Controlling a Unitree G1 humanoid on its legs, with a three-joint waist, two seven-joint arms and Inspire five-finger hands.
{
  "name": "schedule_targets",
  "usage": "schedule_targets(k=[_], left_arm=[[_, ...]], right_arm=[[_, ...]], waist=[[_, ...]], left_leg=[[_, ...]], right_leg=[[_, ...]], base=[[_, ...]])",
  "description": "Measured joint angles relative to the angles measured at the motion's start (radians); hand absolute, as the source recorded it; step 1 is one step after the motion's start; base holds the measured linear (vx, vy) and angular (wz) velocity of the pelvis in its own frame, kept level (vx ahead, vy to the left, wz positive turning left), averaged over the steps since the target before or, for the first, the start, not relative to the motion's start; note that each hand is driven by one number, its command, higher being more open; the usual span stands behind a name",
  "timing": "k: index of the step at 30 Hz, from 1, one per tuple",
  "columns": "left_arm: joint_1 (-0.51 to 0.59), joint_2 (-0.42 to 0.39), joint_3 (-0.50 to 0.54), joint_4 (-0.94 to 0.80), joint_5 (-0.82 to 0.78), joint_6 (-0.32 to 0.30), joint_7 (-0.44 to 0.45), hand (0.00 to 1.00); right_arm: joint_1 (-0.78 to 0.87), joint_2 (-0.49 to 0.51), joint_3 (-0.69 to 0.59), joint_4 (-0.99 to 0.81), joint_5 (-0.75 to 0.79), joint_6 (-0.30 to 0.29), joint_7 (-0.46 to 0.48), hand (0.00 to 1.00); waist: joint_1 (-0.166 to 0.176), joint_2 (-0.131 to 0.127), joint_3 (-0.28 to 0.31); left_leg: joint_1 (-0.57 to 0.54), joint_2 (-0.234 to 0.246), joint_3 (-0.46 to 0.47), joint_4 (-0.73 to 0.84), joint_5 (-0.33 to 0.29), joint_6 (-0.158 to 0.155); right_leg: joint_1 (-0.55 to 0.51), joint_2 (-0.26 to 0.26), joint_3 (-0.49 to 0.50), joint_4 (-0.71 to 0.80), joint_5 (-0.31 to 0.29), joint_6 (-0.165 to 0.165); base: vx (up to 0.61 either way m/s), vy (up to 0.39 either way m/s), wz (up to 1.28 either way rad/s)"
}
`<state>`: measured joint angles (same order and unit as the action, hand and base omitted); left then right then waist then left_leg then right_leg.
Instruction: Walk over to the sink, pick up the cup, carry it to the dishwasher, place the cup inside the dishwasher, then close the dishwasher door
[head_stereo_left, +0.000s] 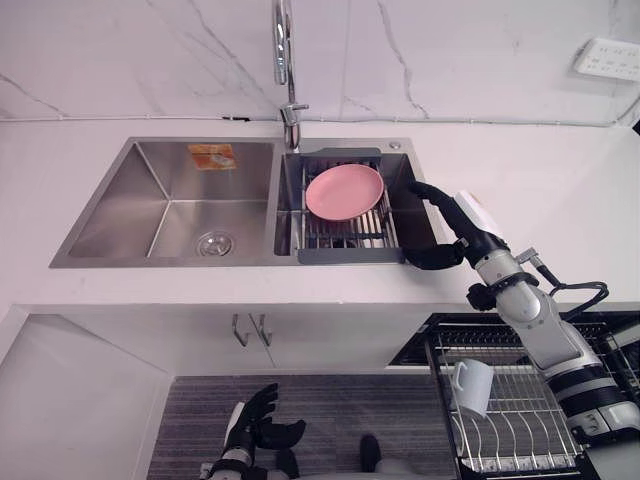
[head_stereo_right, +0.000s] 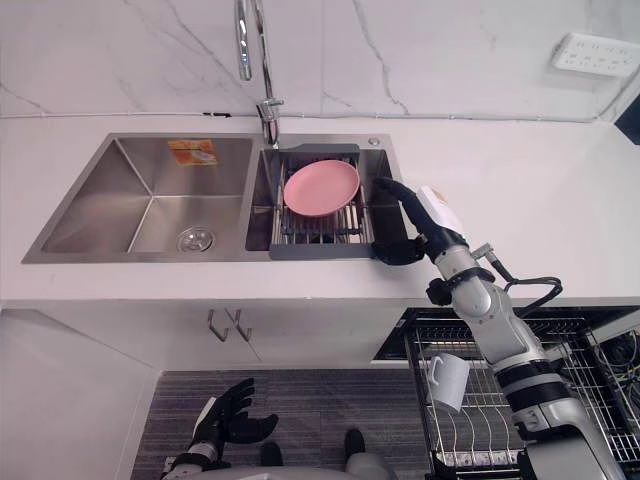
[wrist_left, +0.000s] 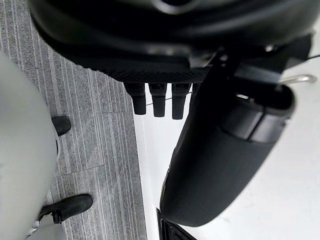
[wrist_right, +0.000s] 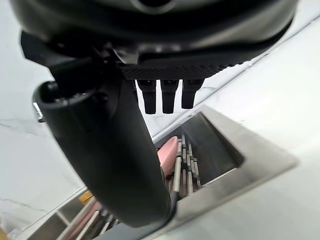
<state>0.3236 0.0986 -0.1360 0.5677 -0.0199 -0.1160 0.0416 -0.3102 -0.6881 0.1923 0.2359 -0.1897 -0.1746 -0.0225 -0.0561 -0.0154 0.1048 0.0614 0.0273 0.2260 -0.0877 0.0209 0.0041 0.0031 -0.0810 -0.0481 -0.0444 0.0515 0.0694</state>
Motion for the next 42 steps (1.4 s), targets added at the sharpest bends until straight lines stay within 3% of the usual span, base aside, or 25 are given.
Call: schedule_targets(k=[5,12,20,29,42], left_arm=[[-0.018,-0.005,0.022,0.037,-0.018,0.001,0.005,0.90],[-0.026,-0.004,0.026,0.075,-0.040,0.003,0.024,0.90],[-0.029,-0.004,0.028,0.076,-0.059,0.002,0.025,0.90],[-0.033,-0.003,0.029,0.072,-0.060,-0.009,0.025,0.90],[-0.158,0.019,0.030,0.097,-0.080,-0.011,0.047,0.90]], right_arm=[[0.000,0.000,-0.036,0.007,-0.001,0.018,-0.020,0.90],[-0.009,-0.002,-0.056,0.009,-0.010,0.037,-0.053,0.90],[-0.088,-0.005,-0.017,0.052,-0.010,0.036,-0.050,0.90],[-0.216,-0.030,0.120,0.223,-0.050,0.036,-0.039,0.90],[-0.496,-0.072,0.216,0.351,-0.164,0.051,-0.039,0.90]], waist=[[-0.010,0.001,0.000],[0.016,0.002,-0.001],[0.040,0.002,0.000],[0.060,0.003,0.003],[0.122,0.007,0.167]], left_leg=[[0.024,0.011,-0.023,0.012,-0.005,-0.010],[0.031,0.031,-0.056,0.037,-0.011,-0.030],[0.017,0.030,-0.079,0.035,-0.008,-0.033],[-0.020,0.027,-0.094,0.027,-0.007,-0.032],[-0.181,0.037,-0.107,0.192,-0.045,-0.021]], right_leg=[[0.044,0.001,-0.048,-0.015,-0.012,0.000],[0.075,0.008,-0.124,-0.006,-0.013,-0.009],[0.075,0.007,-0.155,-0.017,-0.023,-0.008],[0.044,0.005,-0.174,-0.014,-0.020,-0.010],[-0.097,-0.013,-0.198,0.130,-0.054,-0.023]], base=[[-0.02,-0.029,0.14],[-0.02,-0.041,0.13],[-0.02,-0.013,0.09],[0.03,-0.008,0.05],[-0.05,0.005,0.03]])
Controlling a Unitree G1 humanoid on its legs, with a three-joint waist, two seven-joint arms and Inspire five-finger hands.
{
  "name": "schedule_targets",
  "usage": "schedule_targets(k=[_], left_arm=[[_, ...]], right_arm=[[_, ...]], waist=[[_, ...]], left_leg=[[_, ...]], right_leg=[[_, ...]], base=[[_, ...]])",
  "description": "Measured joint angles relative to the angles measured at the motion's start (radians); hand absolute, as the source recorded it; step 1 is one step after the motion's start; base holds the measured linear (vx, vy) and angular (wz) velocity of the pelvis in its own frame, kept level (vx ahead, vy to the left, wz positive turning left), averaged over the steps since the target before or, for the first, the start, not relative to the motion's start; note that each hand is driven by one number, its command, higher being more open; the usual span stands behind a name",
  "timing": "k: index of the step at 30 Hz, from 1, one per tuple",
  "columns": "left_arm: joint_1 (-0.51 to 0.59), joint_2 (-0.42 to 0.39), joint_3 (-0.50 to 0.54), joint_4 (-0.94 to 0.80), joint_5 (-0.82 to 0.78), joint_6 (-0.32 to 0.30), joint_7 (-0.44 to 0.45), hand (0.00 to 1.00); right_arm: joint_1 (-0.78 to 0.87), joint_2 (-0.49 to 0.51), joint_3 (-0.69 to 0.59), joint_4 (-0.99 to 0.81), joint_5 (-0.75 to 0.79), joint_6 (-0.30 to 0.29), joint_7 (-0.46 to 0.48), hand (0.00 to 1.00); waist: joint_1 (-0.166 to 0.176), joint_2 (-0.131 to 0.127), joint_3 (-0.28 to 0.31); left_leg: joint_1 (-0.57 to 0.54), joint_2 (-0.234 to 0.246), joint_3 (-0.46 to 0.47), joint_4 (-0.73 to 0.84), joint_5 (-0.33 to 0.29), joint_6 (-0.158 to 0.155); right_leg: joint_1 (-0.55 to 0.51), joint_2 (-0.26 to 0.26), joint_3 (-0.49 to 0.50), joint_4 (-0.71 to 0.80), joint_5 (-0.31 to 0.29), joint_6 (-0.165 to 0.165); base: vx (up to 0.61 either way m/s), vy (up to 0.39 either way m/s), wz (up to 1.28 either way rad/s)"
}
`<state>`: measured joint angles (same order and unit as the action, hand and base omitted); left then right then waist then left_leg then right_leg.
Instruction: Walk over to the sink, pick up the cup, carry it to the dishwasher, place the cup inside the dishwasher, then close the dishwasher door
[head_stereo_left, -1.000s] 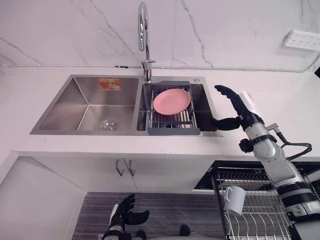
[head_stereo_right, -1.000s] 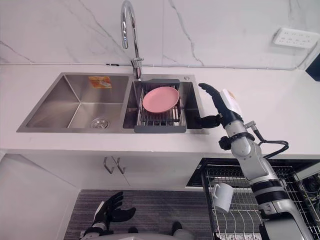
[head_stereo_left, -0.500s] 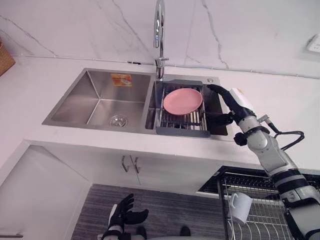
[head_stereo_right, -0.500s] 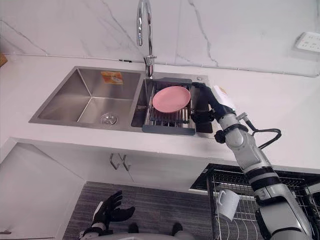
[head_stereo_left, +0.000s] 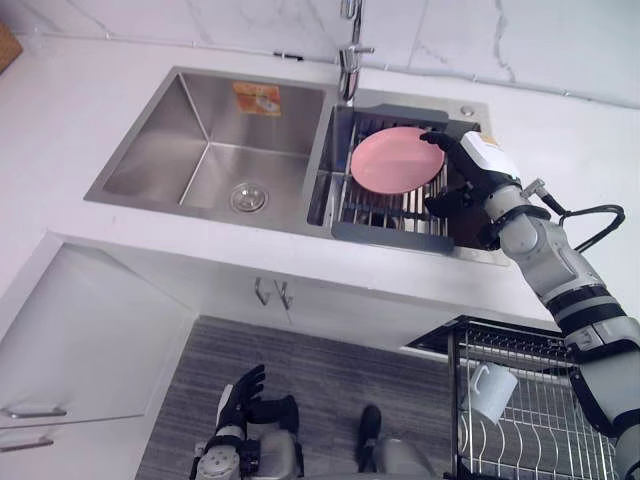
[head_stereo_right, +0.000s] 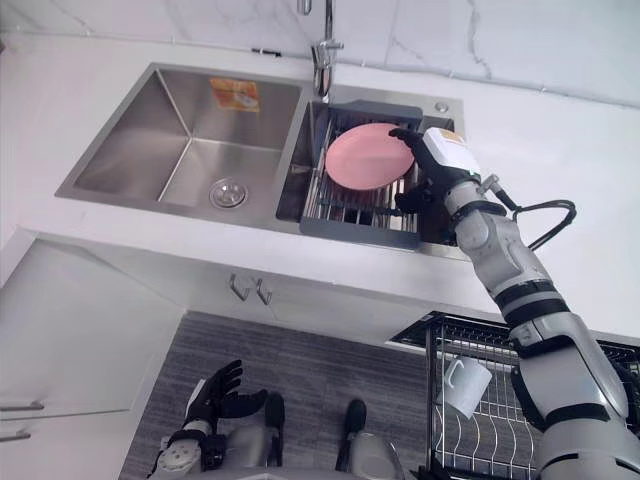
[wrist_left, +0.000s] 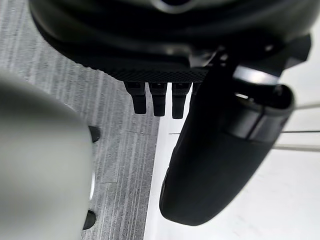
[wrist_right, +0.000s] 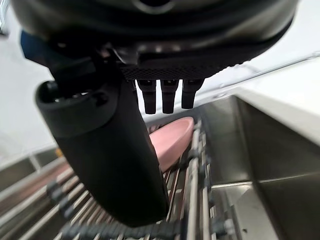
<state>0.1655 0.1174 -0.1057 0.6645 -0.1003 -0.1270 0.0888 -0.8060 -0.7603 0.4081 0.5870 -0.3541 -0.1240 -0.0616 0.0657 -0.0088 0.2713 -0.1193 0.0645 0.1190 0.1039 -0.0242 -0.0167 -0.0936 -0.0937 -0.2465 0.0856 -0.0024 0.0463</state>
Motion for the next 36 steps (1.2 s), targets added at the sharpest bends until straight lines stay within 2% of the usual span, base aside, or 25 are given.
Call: schedule_targets(k=[8,9,15,20,26,36], left_arm=[[-0.060,-0.004,0.000,-0.008,-0.034,-0.012,0.026,0.90],[-0.066,-0.004,0.000,-0.012,-0.039,-0.012,0.029,0.90],[-0.077,-0.014,0.000,-0.031,-0.054,-0.015,0.040,0.90],[-0.098,-0.019,0.000,-0.032,-0.067,-0.019,0.041,0.90],[-0.102,-0.020,0.000,-0.032,-0.067,-0.019,0.042,0.90],[-0.100,-0.031,0.000,-0.034,-0.055,-0.011,0.037,0.90]], right_arm=[[-0.144,0.003,0.036,0.084,-0.048,0.014,-0.018,0.90],[-0.164,0.005,0.036,0.096,-0.065,0.015,-0.025,0.30],[-0.215,0.048,0.036,0.169,-0.121,0.036,-0.064,0.30],[-0.257,0.062,-0.017,0.164,-0.147,0.044,-0.162,0.30],[-0.261,0.083,-0.057,0.126,-0.146,0.062,-0.179,0.30],[-0.044,0.083,-0.230,-0.209,-0.143,0.055,-0.188,0.30]], waist=[[0.030,0.001,0.070],[0.034,0.000,0.078],[0.053,0.001,0.090],[0.055,0.004,0.113],[0.053,0.003,0.114],[0.018,0.003,0.113]], left_leg=[[-0.089,0.014,-0.027,0.066,-0.008,-0.005],[-0.100,0.016,-0.030,0.072,-0.008,-0.006],[-0.122,0.019,-0.038,0.078,-0.009,-0.007],[-0.126,0.019,-0.040,0.084,-0.009,-0.007],[-0.136,0.019,-0.039,0.083,-0.009,-0.007],[-0.103,0.019,-0.024,0.077,-0.011,-0.008]], right_leg=[[-0.060,0.003,-0.034,0.031,-0.002,-0.006],[-0.068,0.004,-0.037,0.035,-0.002,-0.006],[-0.084,0.007,-0.044,0.039,-0.002,-0.007],[-0.086,0.007,-0.046,0.044,-0.004,-0.011],[-0.100,0.006,-0.044,0.052,-0.006,-0.013],[-0.080,0.004,-0.032,0.059,-0.007,-0.014]], base=[[-0.03,-0.007,0.08],[-0.01,-0.005,0.03],[0.01,0.001,0.02],[-0.01,0.006,0.01],[0.00,0.003,0.00],[-0.01,0.008,-0.03]])
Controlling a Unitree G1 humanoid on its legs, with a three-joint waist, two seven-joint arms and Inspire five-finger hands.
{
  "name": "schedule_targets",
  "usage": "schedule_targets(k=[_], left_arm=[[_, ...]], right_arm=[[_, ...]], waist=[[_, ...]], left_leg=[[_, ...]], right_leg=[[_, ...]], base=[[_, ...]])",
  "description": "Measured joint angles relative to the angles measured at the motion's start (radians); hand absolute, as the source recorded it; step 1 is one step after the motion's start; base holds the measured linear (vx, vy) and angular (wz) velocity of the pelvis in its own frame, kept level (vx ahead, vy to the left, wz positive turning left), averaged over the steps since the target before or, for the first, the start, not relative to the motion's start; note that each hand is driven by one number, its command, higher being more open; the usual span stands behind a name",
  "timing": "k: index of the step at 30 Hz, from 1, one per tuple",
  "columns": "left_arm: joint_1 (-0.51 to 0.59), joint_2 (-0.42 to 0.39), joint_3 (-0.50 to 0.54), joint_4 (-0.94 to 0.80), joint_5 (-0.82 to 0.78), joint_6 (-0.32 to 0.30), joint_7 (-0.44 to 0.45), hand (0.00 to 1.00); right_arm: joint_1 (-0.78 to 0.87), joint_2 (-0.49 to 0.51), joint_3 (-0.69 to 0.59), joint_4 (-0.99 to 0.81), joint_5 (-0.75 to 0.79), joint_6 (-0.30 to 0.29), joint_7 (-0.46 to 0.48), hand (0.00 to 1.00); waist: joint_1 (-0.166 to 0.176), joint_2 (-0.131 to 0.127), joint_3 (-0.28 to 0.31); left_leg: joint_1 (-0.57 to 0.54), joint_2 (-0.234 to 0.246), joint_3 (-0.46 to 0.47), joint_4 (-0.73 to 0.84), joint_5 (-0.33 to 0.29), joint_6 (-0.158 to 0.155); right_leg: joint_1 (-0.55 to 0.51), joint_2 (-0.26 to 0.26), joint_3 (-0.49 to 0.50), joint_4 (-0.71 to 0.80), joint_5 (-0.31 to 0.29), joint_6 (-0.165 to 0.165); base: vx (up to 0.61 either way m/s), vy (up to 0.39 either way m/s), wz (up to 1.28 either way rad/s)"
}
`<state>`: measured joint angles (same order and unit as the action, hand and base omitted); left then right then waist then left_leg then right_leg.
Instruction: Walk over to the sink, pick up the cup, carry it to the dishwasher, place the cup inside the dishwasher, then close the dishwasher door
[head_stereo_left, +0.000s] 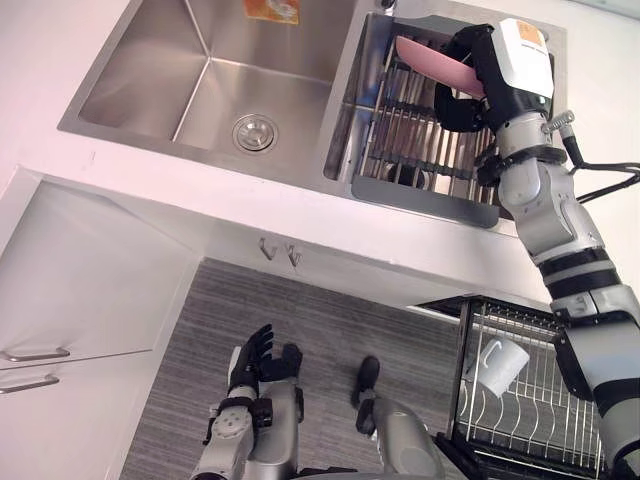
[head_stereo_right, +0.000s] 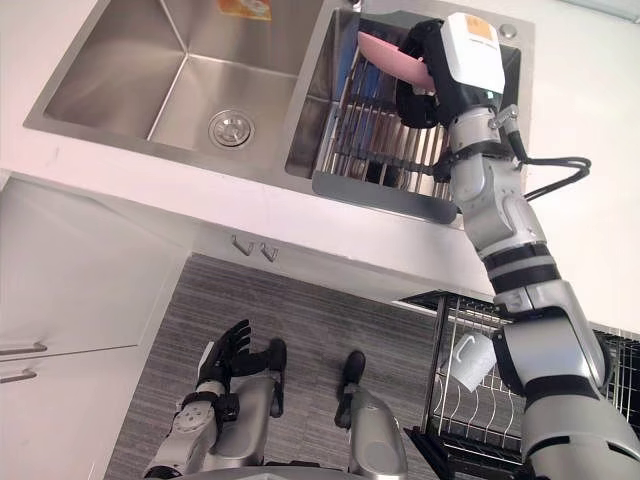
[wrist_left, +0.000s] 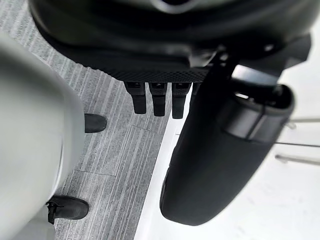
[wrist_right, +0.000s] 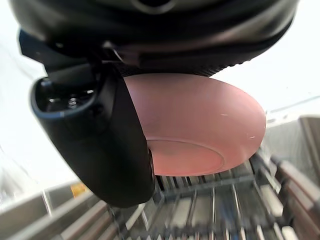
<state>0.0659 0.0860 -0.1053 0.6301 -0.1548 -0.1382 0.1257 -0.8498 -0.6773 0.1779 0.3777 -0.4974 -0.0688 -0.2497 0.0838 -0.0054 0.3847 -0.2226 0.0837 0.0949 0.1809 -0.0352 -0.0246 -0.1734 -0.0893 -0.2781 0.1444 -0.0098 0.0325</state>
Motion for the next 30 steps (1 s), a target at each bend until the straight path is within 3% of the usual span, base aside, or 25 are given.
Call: schedule_targets(k=[11,18,22,30], left_arm=[[0.017,0.000,0.001,0.011,0.038,0.006,-0.012,0.90],[0.047,-0.007,0.024,0.037,0.038,0.016,-0.015,0.90],[0.061,-0.005,0.039,0.051,0.039,0.022,-0.015,0.90],[0.094,-0.013,0.041,0.056,0.059,0.034,-0.015,0.90]], right_arm=[[0.230,0.008,-0.201,-0.326,0.004,-0.046,-0.055,0.30],[0.517,0.105,-0.420,-0.519,0.004,-0.082,-0.077,0.30],[0.643,0.140,-0.536,-0.540,0.003,-0.084,-0.103,0.30],[0.879,0.216,-0.675,-0.546,0.001,-0.040,-0.114,0.30]], waist=[[-0.023,-0.004,-0.012],[-0.048,-0.029,-0.088],[-0.072,-0.041,-0.114],[-0.127,-0.030,-0.157]], left_leg=[[0.070,-0.002,0.028,-0.051,0.007,0.002],[0.104,-0.008,0.040,-0.087,0.007,0.002],[0.125,-0.011,0.064,-0.100,0.007,0.002],[0.166,-0.009,0.133,-0.108,-0.010,0.004]], right_leg=[[0.036,0.000,0.023,-0.007,-0.004,0.002],[0.056,-0.001,0.033,-0.024,-0.009,0.008],[0.058,-0.002,0.058,-0.024,-0.010,0.009],[0.053,0.003,0.124,-0.020,-0.009,0.012]], base=[[0.03,0.001,-0.06],[0.05,0.006,-0.03],[0.00,0.019,-0.18],[0.02,0.016,-0.26]])
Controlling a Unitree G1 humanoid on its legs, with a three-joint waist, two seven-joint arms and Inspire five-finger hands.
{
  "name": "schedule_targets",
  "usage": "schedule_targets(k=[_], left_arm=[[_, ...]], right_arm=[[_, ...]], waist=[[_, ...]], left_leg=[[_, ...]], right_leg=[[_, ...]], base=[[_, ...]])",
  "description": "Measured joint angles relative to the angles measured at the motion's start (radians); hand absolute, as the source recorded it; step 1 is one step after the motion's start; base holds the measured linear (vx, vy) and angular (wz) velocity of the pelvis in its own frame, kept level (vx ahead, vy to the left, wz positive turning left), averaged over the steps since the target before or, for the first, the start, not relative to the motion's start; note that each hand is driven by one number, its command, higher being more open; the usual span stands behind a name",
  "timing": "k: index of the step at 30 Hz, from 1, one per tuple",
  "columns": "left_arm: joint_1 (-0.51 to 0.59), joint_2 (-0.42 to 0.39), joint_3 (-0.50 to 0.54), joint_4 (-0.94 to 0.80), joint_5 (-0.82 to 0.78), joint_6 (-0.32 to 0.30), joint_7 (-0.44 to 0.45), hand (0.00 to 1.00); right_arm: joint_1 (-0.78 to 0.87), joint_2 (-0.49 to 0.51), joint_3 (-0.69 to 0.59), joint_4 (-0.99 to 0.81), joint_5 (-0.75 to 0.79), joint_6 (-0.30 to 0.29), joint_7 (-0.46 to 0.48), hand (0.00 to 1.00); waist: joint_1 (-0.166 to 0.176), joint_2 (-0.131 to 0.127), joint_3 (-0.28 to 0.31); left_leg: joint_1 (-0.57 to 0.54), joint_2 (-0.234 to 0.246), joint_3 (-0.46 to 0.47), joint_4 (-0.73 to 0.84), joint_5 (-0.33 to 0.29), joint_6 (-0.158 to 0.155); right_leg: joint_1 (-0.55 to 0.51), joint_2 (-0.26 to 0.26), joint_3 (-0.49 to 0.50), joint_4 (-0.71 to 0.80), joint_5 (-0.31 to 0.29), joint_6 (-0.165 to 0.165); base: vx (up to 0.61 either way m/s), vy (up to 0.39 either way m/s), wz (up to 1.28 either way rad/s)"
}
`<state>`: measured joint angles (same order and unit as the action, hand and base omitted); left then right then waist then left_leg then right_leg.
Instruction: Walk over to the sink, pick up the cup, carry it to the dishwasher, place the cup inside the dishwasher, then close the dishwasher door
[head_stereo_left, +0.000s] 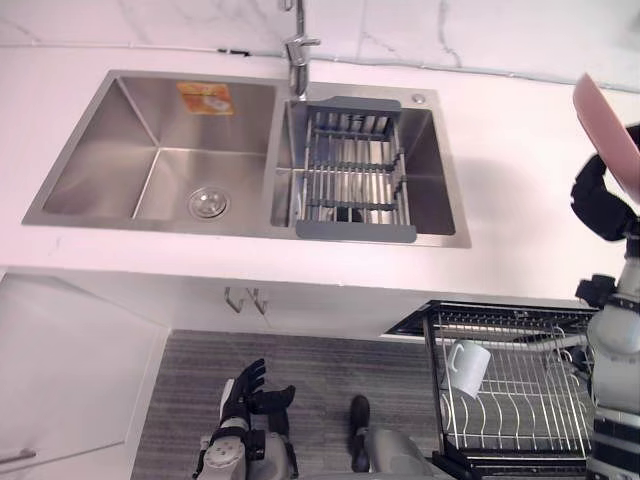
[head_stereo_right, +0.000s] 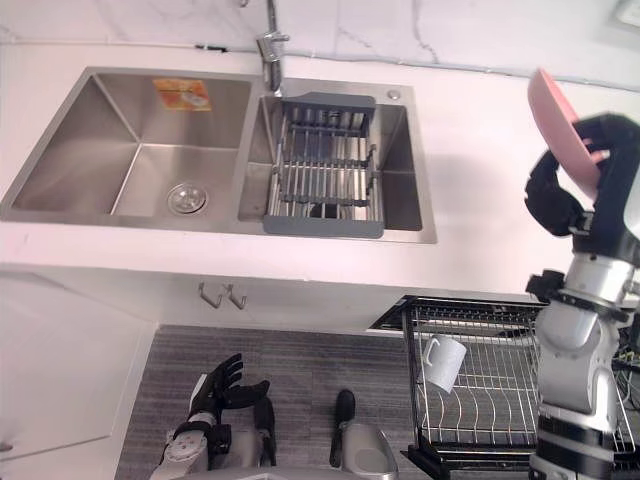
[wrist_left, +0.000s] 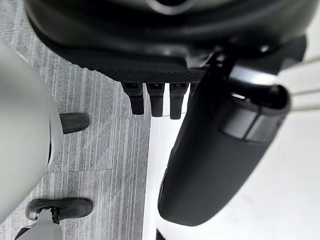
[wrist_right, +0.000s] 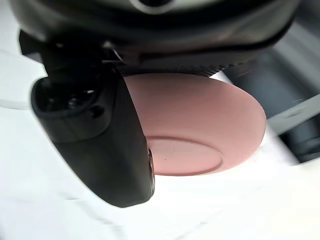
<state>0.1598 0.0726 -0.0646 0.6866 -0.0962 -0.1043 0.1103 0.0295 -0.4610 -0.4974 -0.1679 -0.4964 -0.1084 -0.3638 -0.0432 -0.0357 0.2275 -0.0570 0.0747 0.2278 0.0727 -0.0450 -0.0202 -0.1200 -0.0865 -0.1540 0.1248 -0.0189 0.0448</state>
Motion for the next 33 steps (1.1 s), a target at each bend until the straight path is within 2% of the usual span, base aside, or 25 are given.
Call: schedule_targets(k=[3,4,8,10,14,18,20,25,33], left_arm=[[0.000,-0.004,-0.002,0.002,0.000,0.003,-0.001,0.90],[0.001,-0.005,-0.002,0.008,0.000,0.003,-0.002,0.90],[0.000,-0.014,-0.004,0.024,0.001,0.004,-0.003,0.90],[0.006,-0.015,-0.005,0.024,0.001,0.004,-0.003,0.90],[0.003,-0.016,-0.025,0.024,0.002,0.003,-0.004,0.90],[-0.012,-0.027,-0.051,0.024,0.018,0.002,-0.007,0.90],[-0.024,-0.029,-0.051,0.023,0.018,-0.001,-0.006,0.90],[-0.081,-0.033,-0.060,0.019,0.018,-0.013,-0.004,0.90],[-0.145,-0.031,-0.071,0.018,0.018,-0.024,-0.001,0.90]], right_arm=[[0.062,0.048,-0.020,0.005,-0.001,0.026,-0.001,0.30],[0.086,0.072,-0.020,0.019,0.000,0.033,-0.001,0.30],[0.140,0.111,-0.026,0.049,0.003,0.062,0.001,0.30],[0.138,0.130,-0.030,0.050,0.010,0.063,-0.006,0.30],[0.140,0.130,-0.030,0.081,0.072,0.063,0.004,0.30],[0.117,0.129,-0.025,0.141,0.106,0.068,0.023,0.30],[0.082,0.129,-0.010,0.181,0.122,0.074,0.036,0.30],[0.010,0.102,0.028,0.260,0.163,0.077,0.051,0.30],[-0.133,0.019,0.145,0.435,0.245,0.074,0.100,0.30]], waist=[[-0.014,0.007,-0.005],[-0.027,0.014,-0.009],[-0.039,0.041,-0.019],[-0.055,0.050,-0.018],[-0.055,0.070,-0.005],[-0.060,0.102,0.029],[-0.065,0.107,0.053],[-0.077,0.110,0.122],[-0.067,0.118,0.197]], left_leg=[[0.009,0.001,0.029,0.005,-0.010,0.002],[0.015,0.001,0.040,0.013,-0.021,0.003],[0.014,0.002,0.097,0.045,-0.050,0.007],[0.014,0.004,0.123,0.064,-0.066,0.008],[0.009,0.015,0.200,0.111,-0.107,0.009],[-0.010,0.022,0.279,0.147,-0.138,0.015],[-0.015,0.026,0.310,0.158,-0.149,0.015],[-0.046,0.031,0.350,0.177,-0.158,0.019],[-0.069,0.032,0.398,0.178,-0.158,0.019]], right_leg=[[-0.008,0.002,0.031,0.008,0.000,0.003],[-0.009,0.002,0.044,0.014,-0.003,0.006],[-0.041,0.002,0.100,0.043,-0.012,0.017],[-0.058,0.003,0.124,0.056,-0.022,0.024],[-0.101,0.000,0.158,0.090,-0.026,0.020],[-0.160,0.007,0.220,0.118,-0.008,0.030],[-0.179,0.016,0.249,0.120,0.000,0.032],[-0.224,0.021,0.278,0.119,0.020,0.038],[-0.265,0.034,0.325,0.108,0.052,0.044]], base=[[0.01,0.034,-0.32],[0.00,0.033,-0.26],[0.00,0.044,-0.40],[-0.01,0.041,-0.44],[-0.01,0.040,-0.57],[0.03,0.046,-0.56],[0.02,0.040,-0.47],[0.01,0.026,-0.26],[0.01,0.006,-0.18]])
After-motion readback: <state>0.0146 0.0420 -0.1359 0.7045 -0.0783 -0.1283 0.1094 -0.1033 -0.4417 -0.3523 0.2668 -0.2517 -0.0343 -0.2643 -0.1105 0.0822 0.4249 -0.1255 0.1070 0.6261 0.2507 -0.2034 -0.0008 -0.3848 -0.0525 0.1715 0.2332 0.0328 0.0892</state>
